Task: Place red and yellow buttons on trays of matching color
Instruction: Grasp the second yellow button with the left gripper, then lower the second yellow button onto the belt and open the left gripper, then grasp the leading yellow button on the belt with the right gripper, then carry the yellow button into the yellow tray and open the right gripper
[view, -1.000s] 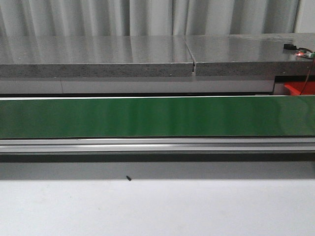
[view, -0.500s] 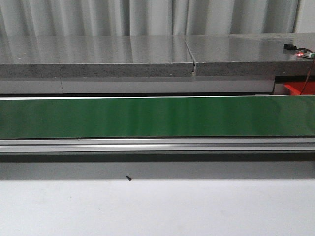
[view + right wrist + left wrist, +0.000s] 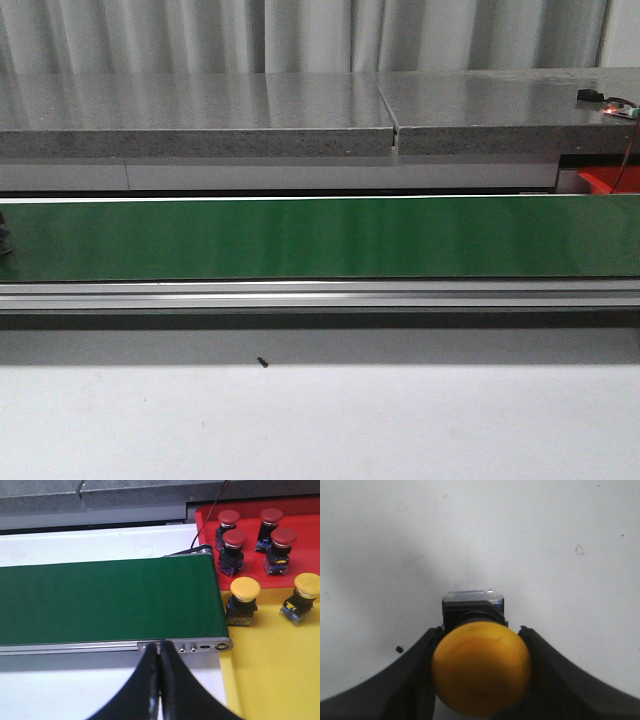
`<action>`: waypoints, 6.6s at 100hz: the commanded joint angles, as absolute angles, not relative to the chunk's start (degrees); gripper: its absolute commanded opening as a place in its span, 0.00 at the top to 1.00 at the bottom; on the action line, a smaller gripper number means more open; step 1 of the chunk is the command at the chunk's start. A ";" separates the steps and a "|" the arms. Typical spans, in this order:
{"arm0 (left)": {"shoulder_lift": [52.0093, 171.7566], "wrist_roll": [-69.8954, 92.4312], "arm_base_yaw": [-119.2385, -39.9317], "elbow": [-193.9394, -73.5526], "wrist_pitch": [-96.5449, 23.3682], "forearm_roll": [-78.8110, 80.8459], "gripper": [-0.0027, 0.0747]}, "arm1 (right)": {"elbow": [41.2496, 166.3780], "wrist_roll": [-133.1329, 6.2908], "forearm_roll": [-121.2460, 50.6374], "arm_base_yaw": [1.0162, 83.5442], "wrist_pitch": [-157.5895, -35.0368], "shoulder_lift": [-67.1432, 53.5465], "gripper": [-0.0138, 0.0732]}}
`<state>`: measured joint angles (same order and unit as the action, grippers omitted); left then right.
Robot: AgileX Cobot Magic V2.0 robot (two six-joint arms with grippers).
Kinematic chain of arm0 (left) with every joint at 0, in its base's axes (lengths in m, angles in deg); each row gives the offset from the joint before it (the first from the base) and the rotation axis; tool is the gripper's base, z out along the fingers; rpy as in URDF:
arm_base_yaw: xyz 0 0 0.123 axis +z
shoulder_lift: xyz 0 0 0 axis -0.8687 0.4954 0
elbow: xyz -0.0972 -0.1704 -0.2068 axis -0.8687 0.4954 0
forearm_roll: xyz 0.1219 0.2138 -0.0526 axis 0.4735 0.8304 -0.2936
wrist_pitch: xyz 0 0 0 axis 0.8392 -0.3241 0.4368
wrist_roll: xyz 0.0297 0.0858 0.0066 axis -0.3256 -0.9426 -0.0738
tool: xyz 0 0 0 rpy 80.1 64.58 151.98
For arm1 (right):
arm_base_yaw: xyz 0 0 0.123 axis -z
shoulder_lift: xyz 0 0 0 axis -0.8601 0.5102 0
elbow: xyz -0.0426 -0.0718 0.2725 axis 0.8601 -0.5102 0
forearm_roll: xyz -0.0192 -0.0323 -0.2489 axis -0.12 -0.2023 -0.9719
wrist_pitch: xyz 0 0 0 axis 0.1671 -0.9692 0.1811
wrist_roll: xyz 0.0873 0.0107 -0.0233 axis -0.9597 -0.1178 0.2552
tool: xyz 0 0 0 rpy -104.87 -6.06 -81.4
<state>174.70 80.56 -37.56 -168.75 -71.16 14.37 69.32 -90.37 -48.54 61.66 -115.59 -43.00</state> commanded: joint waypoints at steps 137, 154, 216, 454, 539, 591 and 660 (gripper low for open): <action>146.54 51.63 -41.60 -161.70 -84.16 17.91 0.64 | 70.81 -89.83 -48.50 61.55 -111.61 -42.66 0.92; 146.76 51.63 -43.14 -158.14 -81.90 18.02 0.64 | 70.81 -89.83 -48.50 61.55 -111.61 -42.66 0.92; 151.56 50.08 -43.15 -153.97 -81.56 17.35 0.50 | 70.81 -89.83 -48.50 61.55 -111.61 -42.66 0.92; 81.68 44.12 -65.99 -115.71 -70.27 16.24 0.99 | 118.93 -82.70 -47.80 30.86 -134.18 12.54 0.19; 81.68 44.12 -65.99 -115.71 -70.27 16.24 0.99 | 132.48 -73.64 -43.76 26.75 -131.52 36.37 0.54; 81.68 44.12 -65.99 -115.71 -70.27 16.24 0.99 | 132.25 -74.05 -43.62 32.15 -136.10 28.05 0.73; 81.68 44.12 -65.99 -115.71 -70.27 16.24 0.99 | 121.42 -74.88 -43.72 57.21 -136.29 15.17 0.73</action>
